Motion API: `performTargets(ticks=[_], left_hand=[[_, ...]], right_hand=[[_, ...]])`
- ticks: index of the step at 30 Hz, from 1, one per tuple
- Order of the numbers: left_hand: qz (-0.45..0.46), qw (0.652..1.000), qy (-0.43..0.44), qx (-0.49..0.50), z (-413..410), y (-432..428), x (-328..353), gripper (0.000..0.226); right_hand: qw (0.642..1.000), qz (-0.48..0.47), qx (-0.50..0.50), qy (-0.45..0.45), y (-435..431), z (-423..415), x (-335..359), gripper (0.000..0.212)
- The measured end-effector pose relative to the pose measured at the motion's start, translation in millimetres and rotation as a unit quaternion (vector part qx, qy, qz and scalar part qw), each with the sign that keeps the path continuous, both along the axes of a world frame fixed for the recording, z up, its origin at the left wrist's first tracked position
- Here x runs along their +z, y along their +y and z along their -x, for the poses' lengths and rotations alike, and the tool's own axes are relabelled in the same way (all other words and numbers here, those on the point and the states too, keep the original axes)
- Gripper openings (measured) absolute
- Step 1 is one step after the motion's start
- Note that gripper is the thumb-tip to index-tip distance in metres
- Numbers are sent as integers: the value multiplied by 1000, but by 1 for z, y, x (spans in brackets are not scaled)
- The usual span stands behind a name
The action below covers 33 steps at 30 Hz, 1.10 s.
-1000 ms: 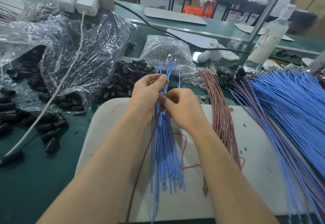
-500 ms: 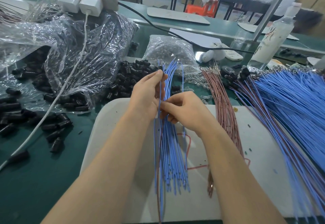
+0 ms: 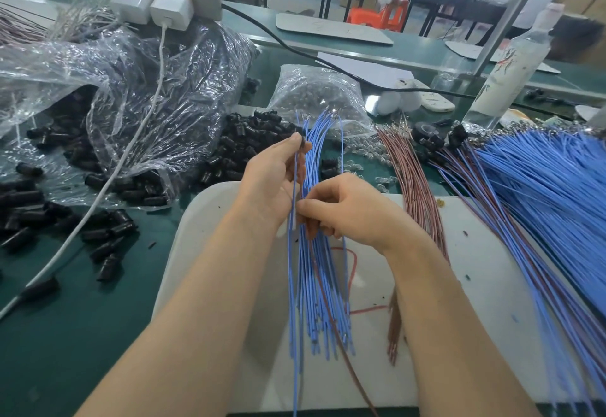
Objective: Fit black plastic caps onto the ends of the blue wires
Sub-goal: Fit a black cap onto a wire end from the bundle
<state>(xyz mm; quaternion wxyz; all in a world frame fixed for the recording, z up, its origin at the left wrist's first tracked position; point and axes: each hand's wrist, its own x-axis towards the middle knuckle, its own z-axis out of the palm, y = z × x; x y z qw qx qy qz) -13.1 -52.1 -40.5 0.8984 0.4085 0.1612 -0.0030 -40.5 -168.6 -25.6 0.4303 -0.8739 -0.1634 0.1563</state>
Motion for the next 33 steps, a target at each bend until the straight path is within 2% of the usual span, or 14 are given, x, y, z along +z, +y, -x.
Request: performTargets(ticks=[3, 5, 9, 12, 20, 27, 33], left_hand=[[-53, 998, -38, 20, -1, -2, -1, 12], [-124, 989, -74, 41, -1, -2, -1, 10], [-305, 935, -171, 55, 3, -6, -5, 23], [-366, 903, -222, 40, 5, -12, -5, 29], [-335, 899, -282, -14, 11, -17, -5, 24], [-390, 875, -284, -37, 13, -18, -8, 18], [-419, 858, -294, -39, 15, -19, -7, 21]], right_hand=[[1000, 7, 7, 18, -2, 0, 0, 25], [1000, 21, -10, 9, -3, -3, -4, 27], [980, 7, -159, -118, -6, -16, -12, 23], [958, -10, -216, -190, -4, -17, -16, 14], [943, -36, -218, -249, -6, -16, -18, 12], [940, -9, -226, -256, -9, -17, -20, 19], [934, 0, -239, -265, -10, -19, -23, 15]])
